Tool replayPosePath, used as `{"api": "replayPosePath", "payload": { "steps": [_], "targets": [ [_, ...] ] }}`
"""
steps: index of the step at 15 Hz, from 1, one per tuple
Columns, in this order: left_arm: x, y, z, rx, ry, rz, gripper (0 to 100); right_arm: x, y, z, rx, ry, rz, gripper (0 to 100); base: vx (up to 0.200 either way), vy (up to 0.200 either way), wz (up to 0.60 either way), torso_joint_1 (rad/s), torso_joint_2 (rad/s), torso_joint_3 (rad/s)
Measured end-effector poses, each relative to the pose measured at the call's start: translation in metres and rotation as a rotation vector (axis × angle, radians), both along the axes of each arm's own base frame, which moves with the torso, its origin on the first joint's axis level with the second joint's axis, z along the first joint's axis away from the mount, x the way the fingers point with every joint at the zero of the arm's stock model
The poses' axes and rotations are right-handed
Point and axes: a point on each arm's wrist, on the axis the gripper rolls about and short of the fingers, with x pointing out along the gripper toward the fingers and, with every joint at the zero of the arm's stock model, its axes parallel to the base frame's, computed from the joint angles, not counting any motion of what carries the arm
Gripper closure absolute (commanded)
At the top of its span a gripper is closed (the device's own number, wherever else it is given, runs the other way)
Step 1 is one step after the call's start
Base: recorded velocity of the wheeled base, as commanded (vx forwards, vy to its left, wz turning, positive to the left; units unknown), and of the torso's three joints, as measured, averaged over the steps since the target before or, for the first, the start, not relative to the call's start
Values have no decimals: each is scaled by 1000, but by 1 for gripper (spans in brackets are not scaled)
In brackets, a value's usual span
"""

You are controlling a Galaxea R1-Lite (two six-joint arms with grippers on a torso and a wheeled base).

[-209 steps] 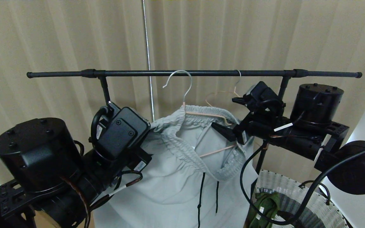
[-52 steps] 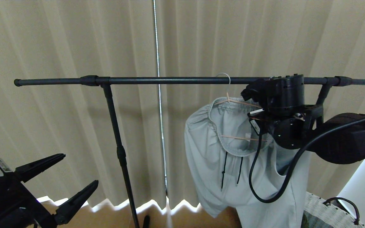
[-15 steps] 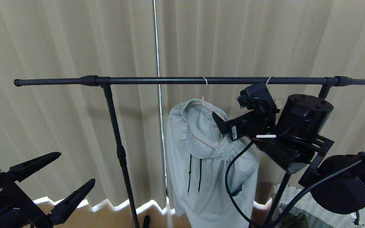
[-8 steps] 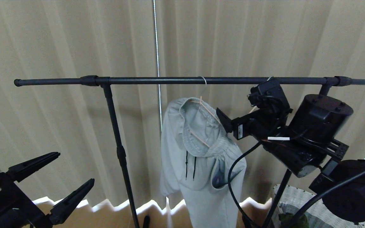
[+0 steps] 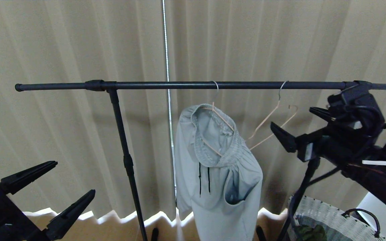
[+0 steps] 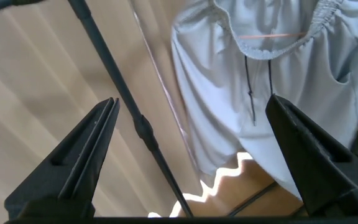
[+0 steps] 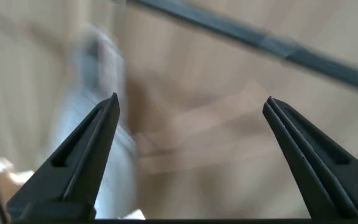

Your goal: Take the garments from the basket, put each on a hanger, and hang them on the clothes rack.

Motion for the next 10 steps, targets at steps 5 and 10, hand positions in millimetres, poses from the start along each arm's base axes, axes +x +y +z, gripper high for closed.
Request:
{"api": "replayPosePath", "payload": {
  "steps": [5, 10],
  "targets": [
    [-7, 7, 3, -1, -34, 62, 0, -61, -71, -17, -121, 320, -216, 0, 0, 0, 0, 0, 0, 0],
    [-3, 9, -5, 7, 33, 80, 0, -90, -104, -32, -126, 465, -410, 0, 0, 0, 0, 0, 0, 0]
  ]
}}
